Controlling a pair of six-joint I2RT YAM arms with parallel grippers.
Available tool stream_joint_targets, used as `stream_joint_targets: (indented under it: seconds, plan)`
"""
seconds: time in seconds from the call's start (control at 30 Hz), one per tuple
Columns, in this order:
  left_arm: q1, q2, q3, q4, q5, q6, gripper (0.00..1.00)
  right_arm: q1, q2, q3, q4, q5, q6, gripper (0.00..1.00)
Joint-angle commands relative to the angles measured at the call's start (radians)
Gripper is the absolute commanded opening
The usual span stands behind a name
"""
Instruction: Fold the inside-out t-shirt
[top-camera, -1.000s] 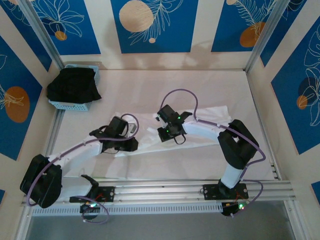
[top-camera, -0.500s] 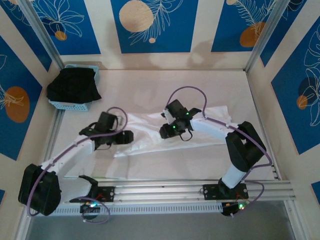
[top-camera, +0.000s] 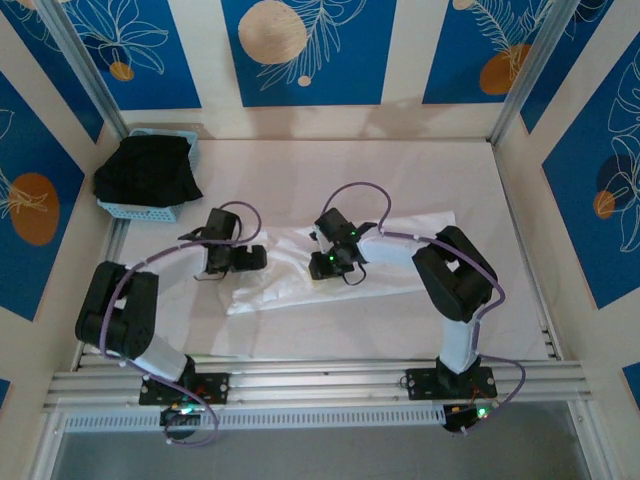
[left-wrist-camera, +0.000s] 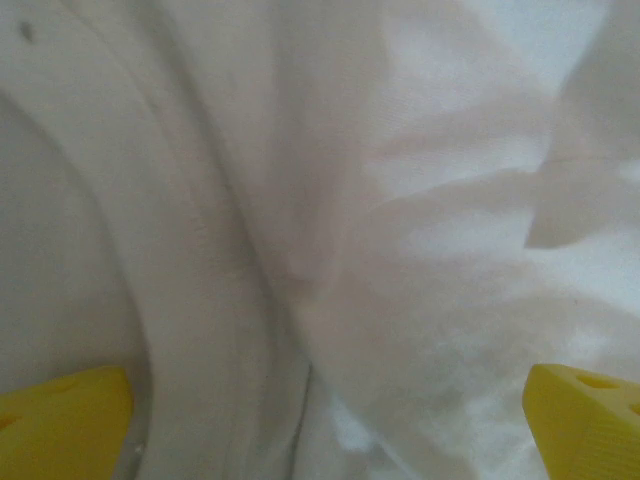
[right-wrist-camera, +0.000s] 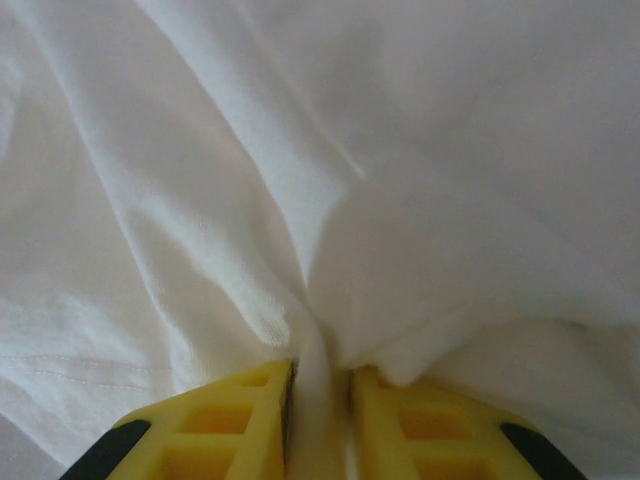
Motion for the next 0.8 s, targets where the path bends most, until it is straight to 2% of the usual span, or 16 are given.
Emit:
stream_joint_targets:
  seconds: [0.0,0.1,0.23,0.43,0.5,0.63,0.73,0.77]
  plan:
    - [-0.041,0.034,0.017,0.05,0.052,0.029,1.0,0.008,-0.038,-0.037,0.003,-0.001,0.023,0.24]
    - [-0.08,0.067,0.011,0.067,0.075,0.017,0.95,0.007,-0.041,-0.039,0.002,-0.001,0.018,0.24]
    - [-0.127,0.077,-0.003,0.117,0.102,-0.003,0.84,0.007,-0.038,-0.035,-0.002,-0.002,0.016,0.25]
    - [-0.158,0.125,-0.001,0.165,0.157,-0.026,0.5,0.006,-0.054,-0.034,-0.003,0.001,0.016,0.26]
    - [-0.162,0.123,-0.006,0.178,0.157,-0.027,0.4,0.006,-0.059,-0.035,-0.006,0.005,0.016,0.26]
    - [-0.159,0.108,-0.016,0.191,0.139,-0.022,0.14,0.004,-0.073,-0.033,-0.013,0.013,0.016,0.28]
    - [-0.147,0.08,-0.03,0.206,0.137,-0.02,0.0,-0.002,-0.109,-0.033,-0.021,0.024,0.011,0.33]
    - [-0.139,0.064,-0.039,0.211,0.138,-0.022,0.0,-0.008,-0.129,-0.033,-0.027,0.03,0.007,0.36]
